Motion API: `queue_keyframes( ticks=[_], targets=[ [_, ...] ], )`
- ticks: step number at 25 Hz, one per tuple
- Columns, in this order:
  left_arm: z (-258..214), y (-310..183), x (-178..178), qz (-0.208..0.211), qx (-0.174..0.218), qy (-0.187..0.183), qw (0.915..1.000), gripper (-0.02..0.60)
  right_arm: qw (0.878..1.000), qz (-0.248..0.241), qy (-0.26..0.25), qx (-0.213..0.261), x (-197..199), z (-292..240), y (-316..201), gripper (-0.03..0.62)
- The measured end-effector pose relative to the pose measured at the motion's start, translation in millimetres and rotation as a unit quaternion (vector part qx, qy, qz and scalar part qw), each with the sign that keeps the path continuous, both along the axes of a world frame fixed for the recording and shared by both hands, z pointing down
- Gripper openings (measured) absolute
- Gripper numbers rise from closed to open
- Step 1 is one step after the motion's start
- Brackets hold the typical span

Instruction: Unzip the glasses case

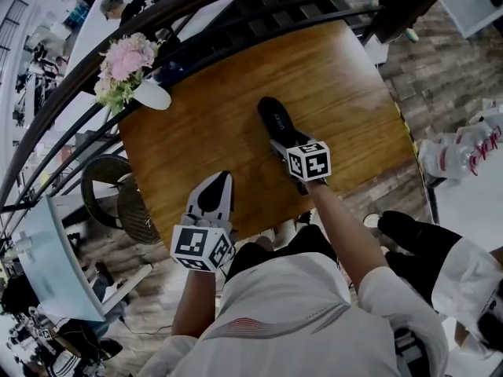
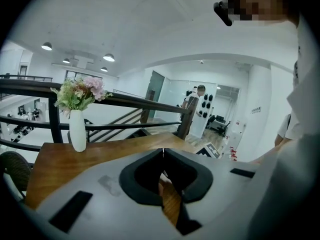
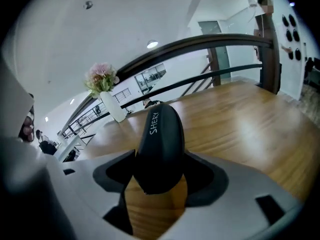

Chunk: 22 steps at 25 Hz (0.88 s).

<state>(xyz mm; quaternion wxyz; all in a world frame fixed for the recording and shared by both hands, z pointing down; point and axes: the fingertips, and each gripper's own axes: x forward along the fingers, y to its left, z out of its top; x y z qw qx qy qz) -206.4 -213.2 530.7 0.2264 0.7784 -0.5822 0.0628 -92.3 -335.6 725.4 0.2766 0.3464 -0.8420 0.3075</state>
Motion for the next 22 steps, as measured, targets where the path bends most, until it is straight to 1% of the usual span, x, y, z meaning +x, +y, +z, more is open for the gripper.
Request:
queue_keyframes(
  ticks=[3,7,12,15,18,22],
  targets=[
    [-11.1,-10.4,13.1,0.019,0.015,0.006,0.9997,0.020,0.999,0.013,-0.020,0.029,21.4,-34.0,4.6,0.350],
    [-31.2,-22.9,34.6,0.050,0.039,0.011,0.9979,0.020,0.995,0.029,-0.046,0.080,52.6,-94.9,13.7,0.350],
    [-61.9,-33.0,64.9,0.084,0.070,0.021,0.9938,0.020,0.985,0.044,-0.071,0.150,92.3,-177.8,30.4,0.350],
    [-80.4,-36.3,76.3,0.094,0.087,0.026,0.9914,0.020,0.979,0.052,-0.086,0.179,109.1,-218.9,40.1,0.350],
    [-94.7,-37.6,87.0,0.100,0.100,0.027,0.9896,0.020,0.973,0.053,-0.097,0.201,119.6,-247.2,47.6,0.350],
    [-106.7,-34.6,99.4,0.108,0.108,0.028,0.9879,0.020,0.969,0.046,-0.105,0.220,125.5,-266.2,52.9,0.350]
  ],
)
